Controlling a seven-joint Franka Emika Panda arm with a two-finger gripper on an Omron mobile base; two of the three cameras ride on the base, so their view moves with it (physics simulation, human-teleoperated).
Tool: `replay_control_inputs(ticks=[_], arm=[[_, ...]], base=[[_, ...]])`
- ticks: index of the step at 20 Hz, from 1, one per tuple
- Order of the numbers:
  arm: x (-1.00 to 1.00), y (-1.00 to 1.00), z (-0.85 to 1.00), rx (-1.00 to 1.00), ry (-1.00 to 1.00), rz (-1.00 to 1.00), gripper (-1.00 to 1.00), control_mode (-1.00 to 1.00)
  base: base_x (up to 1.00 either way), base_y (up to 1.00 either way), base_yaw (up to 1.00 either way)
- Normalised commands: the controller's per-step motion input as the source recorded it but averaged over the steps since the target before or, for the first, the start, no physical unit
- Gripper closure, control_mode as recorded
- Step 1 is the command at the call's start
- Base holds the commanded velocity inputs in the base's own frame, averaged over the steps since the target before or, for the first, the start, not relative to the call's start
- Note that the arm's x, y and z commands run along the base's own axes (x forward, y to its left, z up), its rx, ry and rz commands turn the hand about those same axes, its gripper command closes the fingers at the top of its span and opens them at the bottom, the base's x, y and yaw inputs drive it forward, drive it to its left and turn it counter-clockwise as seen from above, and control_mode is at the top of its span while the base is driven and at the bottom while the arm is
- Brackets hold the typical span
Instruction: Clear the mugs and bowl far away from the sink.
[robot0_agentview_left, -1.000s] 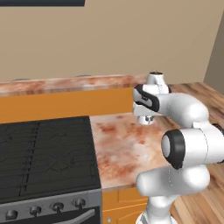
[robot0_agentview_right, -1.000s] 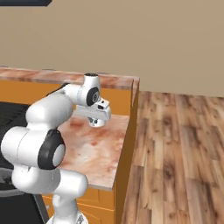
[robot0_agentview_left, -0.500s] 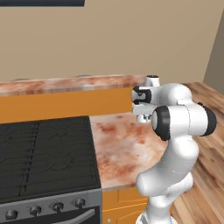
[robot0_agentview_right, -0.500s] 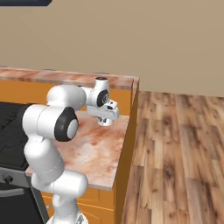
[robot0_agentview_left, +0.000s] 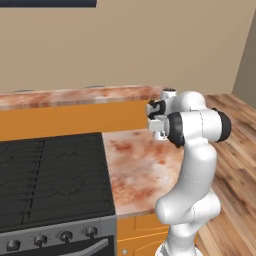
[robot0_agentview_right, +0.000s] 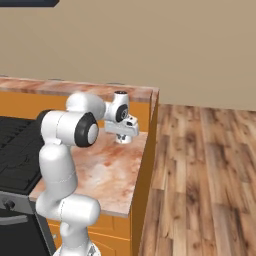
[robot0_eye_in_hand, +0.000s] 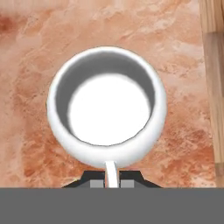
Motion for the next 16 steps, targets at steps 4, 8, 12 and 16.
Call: replay_control_inputs(ticks=[4, 8, 12, 16], arm=[[0.35, 0.00, -0.51, 0.00, 0.00, 0.00, 1.00, -1.00], [0.29, 0.00, -0.37, 0.00, 0.00, 0.00, 1.00, -1.00], [0.28, 0.00, -0.36, 0.00, 0.00, 0.00, 1.00, -1.00], [0.25, 0.00, -0.26, 0.00, 0.00, 0.00, 1.00, -1.00]], base=[[0.00, 0.00, 0.00], [0.00, 0.00, 0.00], [0.00, 0.00, 0.00], [0.00, 0.00, 0.00]])
